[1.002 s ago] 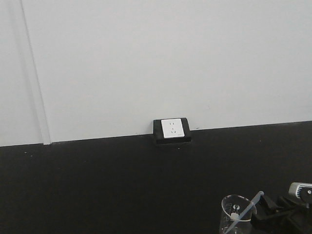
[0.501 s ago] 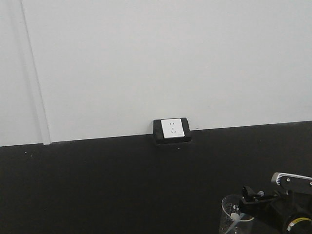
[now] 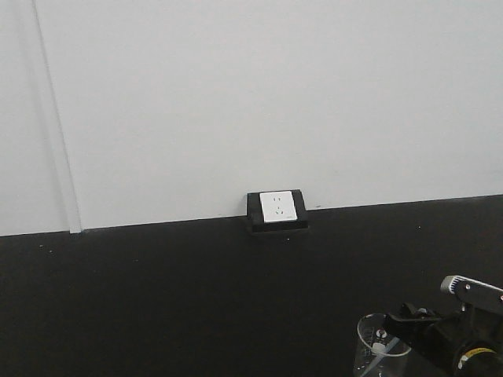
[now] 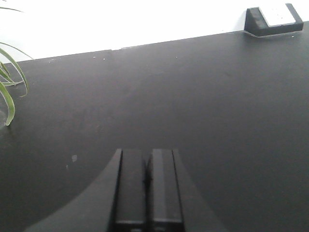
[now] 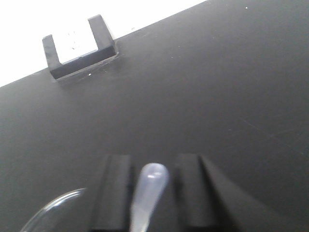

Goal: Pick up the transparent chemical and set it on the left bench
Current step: 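Close the right gripper on the pipette bulb and lift it out, then raise the right arm holding the pipette away from the beaker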

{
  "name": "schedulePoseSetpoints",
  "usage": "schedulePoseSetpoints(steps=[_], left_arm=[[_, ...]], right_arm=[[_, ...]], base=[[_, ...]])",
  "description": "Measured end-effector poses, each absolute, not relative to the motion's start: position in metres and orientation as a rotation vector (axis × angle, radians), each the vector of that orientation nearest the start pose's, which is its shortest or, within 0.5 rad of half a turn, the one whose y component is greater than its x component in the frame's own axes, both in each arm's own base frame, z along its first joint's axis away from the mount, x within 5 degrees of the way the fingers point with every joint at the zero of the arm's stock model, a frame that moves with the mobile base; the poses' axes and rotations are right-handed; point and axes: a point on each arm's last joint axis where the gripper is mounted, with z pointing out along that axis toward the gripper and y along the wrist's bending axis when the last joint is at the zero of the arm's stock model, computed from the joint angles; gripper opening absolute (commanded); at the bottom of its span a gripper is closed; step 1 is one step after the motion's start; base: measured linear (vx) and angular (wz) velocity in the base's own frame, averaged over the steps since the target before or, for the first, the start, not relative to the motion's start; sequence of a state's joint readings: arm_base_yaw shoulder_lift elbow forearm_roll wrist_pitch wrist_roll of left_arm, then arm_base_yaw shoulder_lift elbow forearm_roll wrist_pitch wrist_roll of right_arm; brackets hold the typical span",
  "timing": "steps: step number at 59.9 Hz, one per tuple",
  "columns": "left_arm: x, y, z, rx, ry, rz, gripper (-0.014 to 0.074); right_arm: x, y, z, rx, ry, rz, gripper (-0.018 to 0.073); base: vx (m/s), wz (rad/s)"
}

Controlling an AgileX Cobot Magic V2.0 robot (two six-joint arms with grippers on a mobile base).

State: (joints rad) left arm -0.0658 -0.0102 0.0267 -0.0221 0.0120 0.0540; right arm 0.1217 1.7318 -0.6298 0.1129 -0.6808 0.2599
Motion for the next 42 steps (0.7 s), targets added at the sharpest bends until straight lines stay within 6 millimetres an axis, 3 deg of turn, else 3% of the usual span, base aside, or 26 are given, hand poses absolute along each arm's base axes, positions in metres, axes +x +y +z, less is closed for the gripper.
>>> schedulePoseSetpoints(steps=[12,24,33,42], left_arm=[[0.057,-0.004,0.204,0.074,1.510,-0.027,-0.0003],[0.057,-0.004,0.204,0.074,1.510,-0.027,-0.0003],[0.057,-0.004,0.204,0.074,1.510,-0.027,-0.0003],[0.057,-0.004,0.204,0.074,1.510,-0.027,-0.0003]], right_arm=[[0.318,0.033,0.176,0.232,1.843,0.250,0.0016],[0.308,0.036,0.218,0.081,1.722,0.238,-0.0008],[0.287,0.043,0.259,-0.101,1.639,0.224,-0.0007],[0.245,0.051,0.295,-0.305,1.578,0.177,-0.0004]], base=[[0.00,0.00],[0.00,0.00],[0.00,0.00],[0.00,0.00]])
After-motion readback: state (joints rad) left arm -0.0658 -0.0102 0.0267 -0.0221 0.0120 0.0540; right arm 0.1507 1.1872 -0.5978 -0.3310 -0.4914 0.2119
